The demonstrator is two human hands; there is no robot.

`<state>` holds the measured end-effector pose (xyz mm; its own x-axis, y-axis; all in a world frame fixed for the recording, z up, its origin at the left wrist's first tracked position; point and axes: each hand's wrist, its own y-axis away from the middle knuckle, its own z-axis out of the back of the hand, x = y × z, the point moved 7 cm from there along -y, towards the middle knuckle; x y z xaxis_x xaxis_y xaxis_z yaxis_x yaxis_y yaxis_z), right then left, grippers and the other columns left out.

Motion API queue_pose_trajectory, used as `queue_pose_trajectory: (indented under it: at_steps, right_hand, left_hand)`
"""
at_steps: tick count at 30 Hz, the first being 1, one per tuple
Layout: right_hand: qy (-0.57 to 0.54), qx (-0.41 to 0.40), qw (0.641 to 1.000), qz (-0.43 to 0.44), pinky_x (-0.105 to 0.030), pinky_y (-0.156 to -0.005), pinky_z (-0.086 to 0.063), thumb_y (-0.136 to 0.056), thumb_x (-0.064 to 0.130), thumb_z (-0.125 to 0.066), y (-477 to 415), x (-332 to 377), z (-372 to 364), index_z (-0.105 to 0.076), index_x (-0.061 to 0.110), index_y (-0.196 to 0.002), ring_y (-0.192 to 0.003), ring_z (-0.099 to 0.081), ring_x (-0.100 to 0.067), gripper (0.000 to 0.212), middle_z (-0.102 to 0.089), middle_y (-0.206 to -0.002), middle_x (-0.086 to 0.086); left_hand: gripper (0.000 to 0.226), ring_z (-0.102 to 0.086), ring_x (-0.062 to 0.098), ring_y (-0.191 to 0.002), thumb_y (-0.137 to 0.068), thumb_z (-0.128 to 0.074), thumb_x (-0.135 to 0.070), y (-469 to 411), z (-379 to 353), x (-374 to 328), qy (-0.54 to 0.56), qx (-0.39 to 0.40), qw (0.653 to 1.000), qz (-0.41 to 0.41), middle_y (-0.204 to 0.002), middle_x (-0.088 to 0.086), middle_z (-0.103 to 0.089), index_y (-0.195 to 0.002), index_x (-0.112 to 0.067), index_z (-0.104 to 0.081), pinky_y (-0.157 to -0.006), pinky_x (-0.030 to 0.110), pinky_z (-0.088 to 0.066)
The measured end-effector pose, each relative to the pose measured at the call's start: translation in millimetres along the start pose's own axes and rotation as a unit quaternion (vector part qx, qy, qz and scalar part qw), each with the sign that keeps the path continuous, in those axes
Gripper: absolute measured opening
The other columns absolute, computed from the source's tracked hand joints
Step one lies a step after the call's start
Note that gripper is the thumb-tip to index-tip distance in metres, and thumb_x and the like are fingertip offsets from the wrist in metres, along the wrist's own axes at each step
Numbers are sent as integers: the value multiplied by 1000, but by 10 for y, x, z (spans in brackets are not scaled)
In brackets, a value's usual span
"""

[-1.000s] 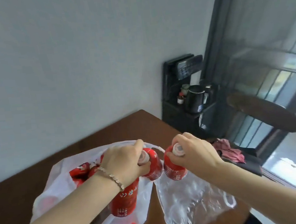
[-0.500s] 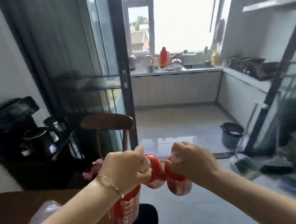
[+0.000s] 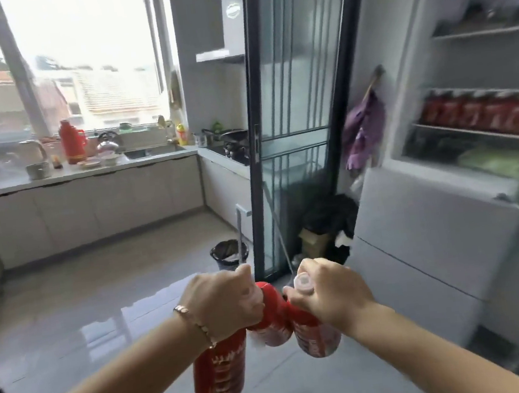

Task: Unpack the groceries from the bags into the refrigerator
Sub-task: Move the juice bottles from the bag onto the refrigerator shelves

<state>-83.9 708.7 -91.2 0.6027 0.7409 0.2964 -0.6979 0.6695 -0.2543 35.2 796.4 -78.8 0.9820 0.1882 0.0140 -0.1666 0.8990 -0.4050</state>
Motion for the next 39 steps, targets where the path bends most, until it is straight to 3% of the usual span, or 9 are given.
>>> queue_pose_trajectory:
  at_steps: [4, 8, 15, 18, 22, 27, 31, 35, 39]
  right_hand:
    - [16, -40, 996, -77, -26, -67, -31, -85, 54, -53, -422, -903, 270, -43, 24, -82, -96, -59, -25, 32, -60, -98, 1]
    - [51, -74, 983, -159, -27, -66, -35, -81, 55, -57, -974, -1742, 545, -48, 21, -82, -95, -61, -25, 35, -66, -99, -1]
    - [21, -168, 944, -282, -32, -66, -48, -74, 53, -61, -1927, -2997, 1192, -56, 15, -78, -76, -62, -24, 38, -66, -78, -1]
    - [27, -203, 934, -293, -34, -65, -52, -77, 51, -58, -2291, -3463, 1523, -57, 11, -80, -71, -61, -21, 40, -64, -75, -1]
    - [67, -237, 914, -323, -26, -61, -47, -80, 52, -53, -2732, -4132, 1911, -58, 13, -83, -71, -61, -17, 38, -64, -77, 1]
    - [71, -281, 888, -358, -24, -49, -36, -77, 43, -54, -3218, -5114, 2355, -46, 17, -60, -52, -47, -13, 32, -51, -56, 6]
    - [60, -322, 864, -382, -24, -48, -26, -72, 30, -55, -3668, -5950, 2880, -36, 17, -51, -48, -38, -16, 32, -40, -49, 5]
    - [96, -394, 843, -353, -26, -46, -24, -77, 29, -53, -4070, -6461, 3462, -37, 15, -56, -48, -40, -16, 30, -43, -52, 2]
    - [129, -493, 811, -288, -28, -44, -19, -82, 29, -52, -4396, -6797, 3983, -29, 14, -52, -44, -32, -17, 40, -32, -47, 1]
  left_hand:
    - [59, -62, 22, -66, -62, -19, -56, -1020, -427, -393, 13, -1, 998, -68, -70, -1, -65, -90, -19, -55, -50, 23, -34]
    - [44, -50, 17, -61, -72, -35, -56, -2164, -774, -721, 10, 25, 991, -133, -54, -6, -39, -92, -22, -54, -57, 24, -33]
    - [33, -63, 23, -82, -82, -47, -51, -4148, -978, -1285, 60, -34, 977, -200, -74, -3, -55, -98, -22, -53, -65, 25, -32]
    - [32, -59, 23, -78, -82, -49, -50, -4938, -1039, -1619, 80, -37, 970, -226, -83, -2, -62, -97, -22, -52, -66, 25, -31]
    - [26, -49, 18, -66, -81, -51, -46, -5828, -1137, -2071, 120, -61, 961, -243, -63, -7, -46, -90, -21, -53, -63, 25, -32]
    - [28, -54, 18, -69, -79, -53, -48, -6783, -1218, -2614, 167, -101, 951, -242, -70, -7, -53, -86, -21, -53, -63, 25, -34]
    - [28, -56, 18, -66, -78, -55, -49, -7645, -1208, -3068, 200, -143, 942, -228, -65, -7, -51, -79, -20, -52, -57, 25, -38]
    - [27, -53, 18, -64, -80, -54, -48, -8461, -1083, -3417, 208, -189, 936, -213, -62, -8, -47, -76, -22, -47, -48, 23, -32]
    - [31, -53, 22, -71, -81, -54, -49, -9117, -936, -3694, 213, -247, 920, -215, -68, -7, -47, -87, -19, -50, -63, 27, -34]
